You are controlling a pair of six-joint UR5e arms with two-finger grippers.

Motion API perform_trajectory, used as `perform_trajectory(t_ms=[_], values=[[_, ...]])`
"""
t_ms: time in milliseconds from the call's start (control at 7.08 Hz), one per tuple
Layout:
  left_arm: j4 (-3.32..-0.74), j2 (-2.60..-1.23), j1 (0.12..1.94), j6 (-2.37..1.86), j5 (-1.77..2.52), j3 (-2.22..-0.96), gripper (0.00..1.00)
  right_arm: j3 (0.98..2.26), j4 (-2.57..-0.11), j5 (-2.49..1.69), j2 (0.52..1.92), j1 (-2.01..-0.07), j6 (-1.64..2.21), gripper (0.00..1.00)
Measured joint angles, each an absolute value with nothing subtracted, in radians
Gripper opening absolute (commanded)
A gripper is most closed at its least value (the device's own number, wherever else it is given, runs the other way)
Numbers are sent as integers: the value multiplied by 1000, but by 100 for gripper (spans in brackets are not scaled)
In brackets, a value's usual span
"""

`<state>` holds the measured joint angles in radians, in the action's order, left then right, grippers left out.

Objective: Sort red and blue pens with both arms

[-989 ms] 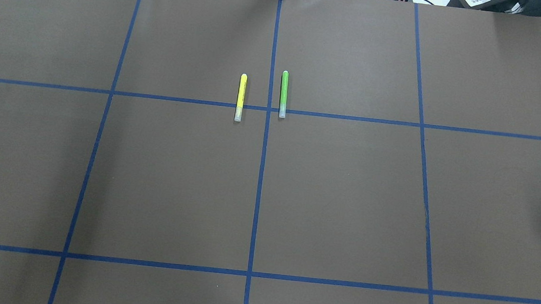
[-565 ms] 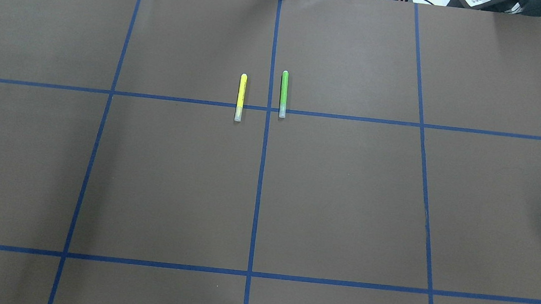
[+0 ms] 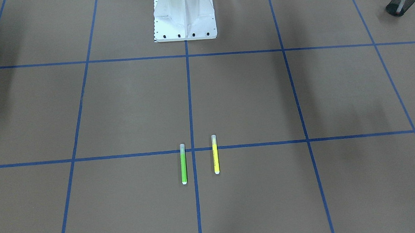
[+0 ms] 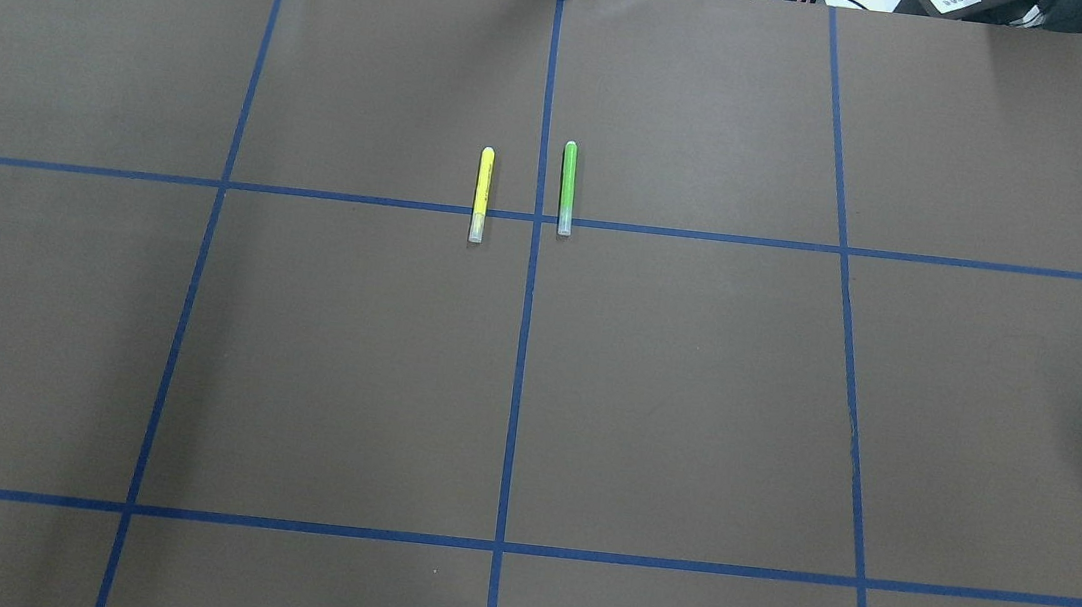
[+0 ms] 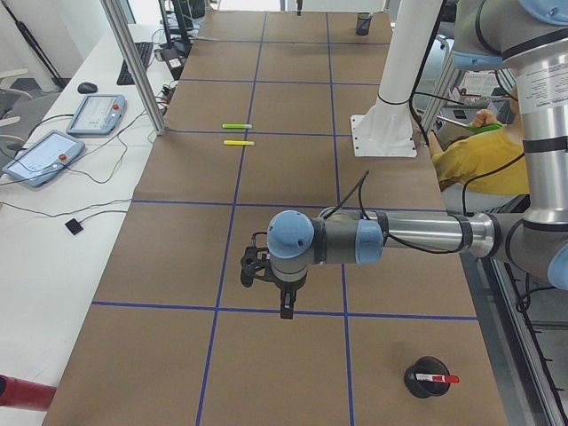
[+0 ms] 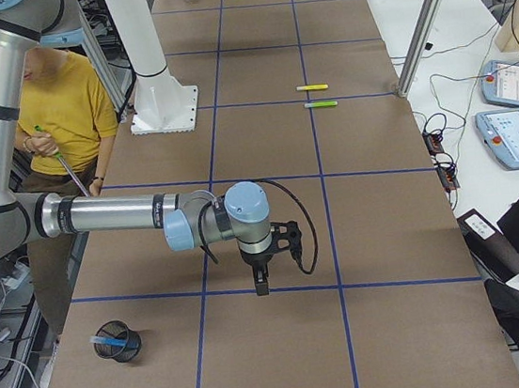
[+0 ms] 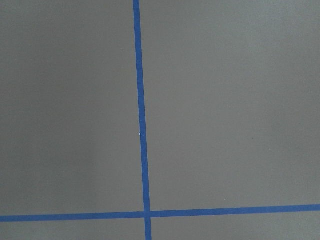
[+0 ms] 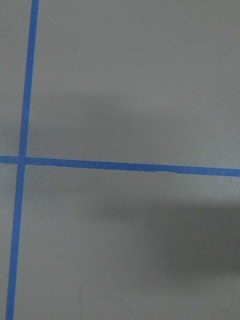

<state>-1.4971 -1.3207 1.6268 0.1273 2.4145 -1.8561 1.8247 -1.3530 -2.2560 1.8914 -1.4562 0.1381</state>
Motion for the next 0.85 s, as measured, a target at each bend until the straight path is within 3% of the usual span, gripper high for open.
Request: perform_trajectory(t_ms=[848], values=[[-1496,-1320,1627,127,2414,-1858,100,1835,-1351,-2261,1891,-1456,138,100]])
